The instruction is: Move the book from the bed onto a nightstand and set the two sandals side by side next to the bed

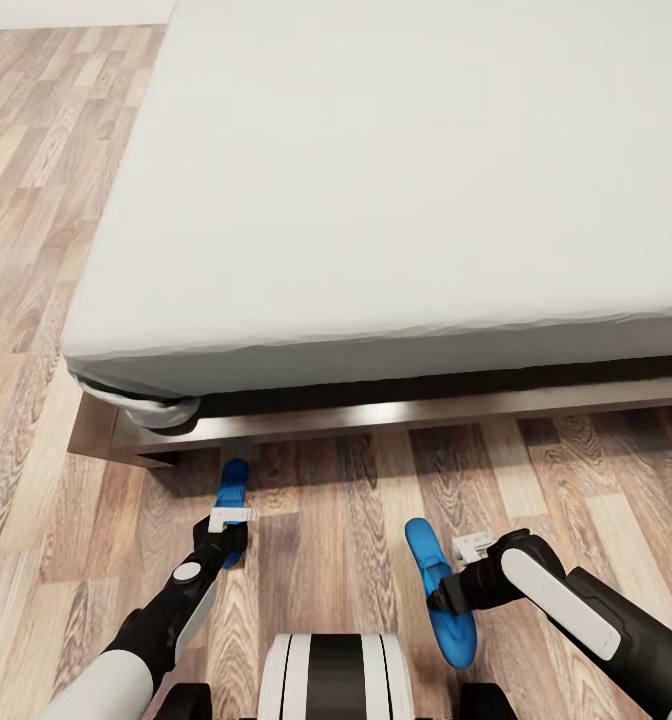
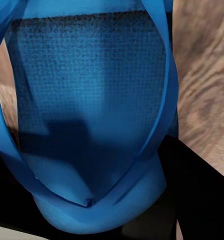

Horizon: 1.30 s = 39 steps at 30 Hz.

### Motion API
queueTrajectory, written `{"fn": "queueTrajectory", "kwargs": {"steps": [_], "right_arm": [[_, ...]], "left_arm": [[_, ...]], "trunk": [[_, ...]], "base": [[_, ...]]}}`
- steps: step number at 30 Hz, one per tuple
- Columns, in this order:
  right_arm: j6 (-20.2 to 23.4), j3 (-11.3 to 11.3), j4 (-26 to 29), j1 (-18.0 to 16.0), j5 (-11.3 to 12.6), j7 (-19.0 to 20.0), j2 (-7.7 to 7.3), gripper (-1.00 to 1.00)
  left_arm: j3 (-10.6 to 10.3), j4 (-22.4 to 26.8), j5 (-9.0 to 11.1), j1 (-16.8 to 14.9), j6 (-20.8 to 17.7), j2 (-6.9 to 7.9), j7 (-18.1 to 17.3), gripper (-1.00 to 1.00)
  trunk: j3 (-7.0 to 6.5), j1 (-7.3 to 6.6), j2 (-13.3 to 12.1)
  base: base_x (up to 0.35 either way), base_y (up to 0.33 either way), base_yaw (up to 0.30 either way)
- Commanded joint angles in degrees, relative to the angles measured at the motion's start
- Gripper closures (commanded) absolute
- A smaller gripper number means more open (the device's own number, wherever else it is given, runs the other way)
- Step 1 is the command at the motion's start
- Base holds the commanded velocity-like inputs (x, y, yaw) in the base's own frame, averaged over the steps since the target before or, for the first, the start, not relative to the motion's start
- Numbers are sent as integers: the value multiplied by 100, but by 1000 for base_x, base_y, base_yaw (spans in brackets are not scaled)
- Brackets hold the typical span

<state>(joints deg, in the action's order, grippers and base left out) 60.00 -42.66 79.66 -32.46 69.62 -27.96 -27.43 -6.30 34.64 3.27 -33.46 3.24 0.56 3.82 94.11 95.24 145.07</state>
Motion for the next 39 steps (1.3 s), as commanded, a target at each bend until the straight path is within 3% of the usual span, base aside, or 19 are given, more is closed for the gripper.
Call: {"fn": "queueTrajectory", "kwargs": {"steps": [1, 4, 39], "right_arm": [[0, -14, 6, -6, 61, -70, -3, 100], [0, -17, 6, -6, 61, -70, -2, 100], [0, -23, 7, -6, 61, -70, -7, 100]], "left_arm": [[-38, -4, 34, -3, 19, 6, 40, 100], [-38, -2, 33, -3, 19, 6, 40, 100], [-38, -1, 35, -73, 27, 6, 40, 100]], "trunk": [[25, 2, 3], [92, 9, 7], [136, 15, 9]], "base": [[0, 0, 0], [0, 0, 0], [0, 0, 0]]}}
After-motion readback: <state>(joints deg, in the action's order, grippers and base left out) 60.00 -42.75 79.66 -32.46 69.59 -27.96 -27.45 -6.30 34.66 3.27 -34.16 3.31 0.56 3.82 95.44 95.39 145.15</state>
